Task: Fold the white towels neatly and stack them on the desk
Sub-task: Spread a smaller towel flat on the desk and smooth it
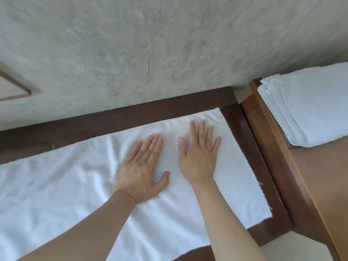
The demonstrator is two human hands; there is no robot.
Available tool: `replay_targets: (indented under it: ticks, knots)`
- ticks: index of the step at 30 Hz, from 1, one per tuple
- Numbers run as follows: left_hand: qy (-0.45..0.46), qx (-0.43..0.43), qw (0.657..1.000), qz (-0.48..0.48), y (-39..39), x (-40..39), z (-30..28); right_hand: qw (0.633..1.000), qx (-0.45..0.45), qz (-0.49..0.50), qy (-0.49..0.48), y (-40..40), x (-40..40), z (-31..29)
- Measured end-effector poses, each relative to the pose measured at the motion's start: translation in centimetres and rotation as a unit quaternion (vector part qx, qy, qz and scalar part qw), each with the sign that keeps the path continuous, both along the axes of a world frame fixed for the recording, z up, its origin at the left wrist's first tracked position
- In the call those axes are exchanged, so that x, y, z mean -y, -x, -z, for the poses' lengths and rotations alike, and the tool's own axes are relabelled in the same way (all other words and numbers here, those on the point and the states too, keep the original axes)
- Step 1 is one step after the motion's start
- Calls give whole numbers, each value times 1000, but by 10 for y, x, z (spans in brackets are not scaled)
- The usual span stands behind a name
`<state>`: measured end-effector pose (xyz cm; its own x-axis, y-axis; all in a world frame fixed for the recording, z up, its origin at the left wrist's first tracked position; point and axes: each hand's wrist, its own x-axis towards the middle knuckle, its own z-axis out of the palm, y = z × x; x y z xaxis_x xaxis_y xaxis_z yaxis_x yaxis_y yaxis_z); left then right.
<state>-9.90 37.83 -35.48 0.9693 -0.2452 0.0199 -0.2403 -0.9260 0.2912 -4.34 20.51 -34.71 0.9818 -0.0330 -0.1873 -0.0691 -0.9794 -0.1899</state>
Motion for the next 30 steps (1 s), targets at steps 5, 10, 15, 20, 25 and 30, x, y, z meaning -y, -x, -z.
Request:
replay_targets:
  ticks: [5, 10, 15, 20, 25, 30]
  knots:
    - [35, -2, 999, -7, 0, 0, -1, 991, 53, -112, -46, 24, -25, 1]
    - [57, 3, 998, -22, -1, 0, 0, 989, 88, -114, 15, 25, -26, 13]
    - [96, 46, 993, -42, 4, -2, -2, 988, 91, -119, 22, 26, -28, 13]
    - [135, 83, 978, -133, 19, -14, -9, 988, 97, -122, 15, 26, -26, 12]
    - [45, 17, 971, -234, 62, -52, -12, 988, 96, -119, 18, 27, -27, 13]
    - [-39, -67, 969, -234, 76, -63, -6, 993, 84, -84, 18, 29, -44, 2]
